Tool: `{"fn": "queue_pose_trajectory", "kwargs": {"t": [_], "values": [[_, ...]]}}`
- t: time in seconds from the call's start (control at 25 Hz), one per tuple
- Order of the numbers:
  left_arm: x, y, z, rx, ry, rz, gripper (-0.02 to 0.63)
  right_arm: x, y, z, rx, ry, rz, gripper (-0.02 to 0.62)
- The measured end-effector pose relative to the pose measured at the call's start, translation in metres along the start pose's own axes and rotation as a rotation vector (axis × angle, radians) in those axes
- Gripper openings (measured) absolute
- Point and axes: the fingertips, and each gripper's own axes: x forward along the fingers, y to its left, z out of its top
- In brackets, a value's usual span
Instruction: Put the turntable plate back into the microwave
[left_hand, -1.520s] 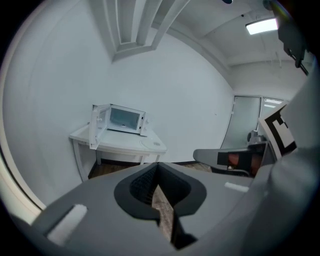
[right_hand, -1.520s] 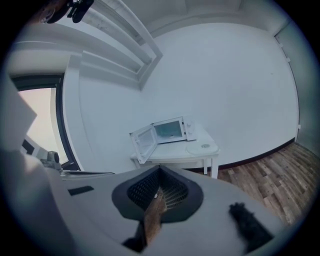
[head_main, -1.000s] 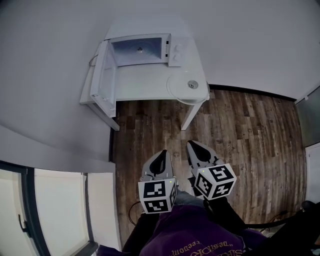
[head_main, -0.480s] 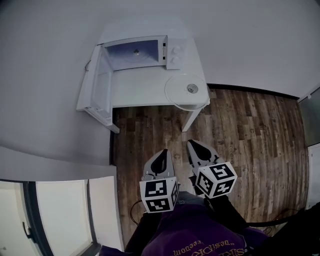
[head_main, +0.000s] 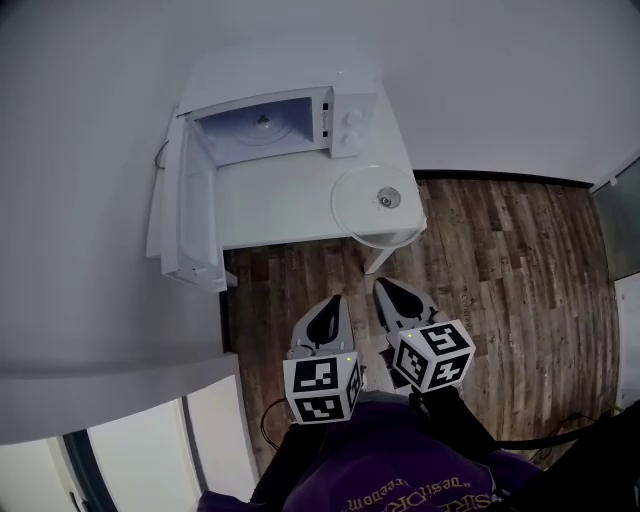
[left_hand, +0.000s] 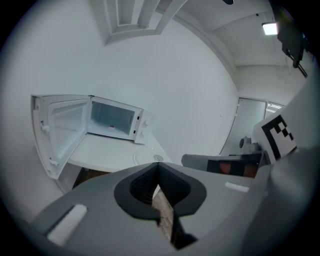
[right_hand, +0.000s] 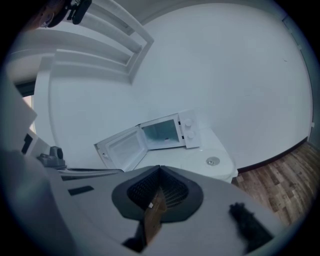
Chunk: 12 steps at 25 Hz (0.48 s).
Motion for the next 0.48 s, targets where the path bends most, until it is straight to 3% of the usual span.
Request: {"fn": "queue_pose_trajectory", "kwargs": {"t": [0.24,0.48], "values": [[0.040,0.019,0.037,0.025,-0.011,-0.121,0.005,0.044,-0.016,0.028,0.012,-0.025,-0.075,0.008],[0.071,0.044,0.057,0.041,0.018,-0.149,0.005,0.074,-0.028,0.043,0.034,-0.031,-0.138,0.008]]}}
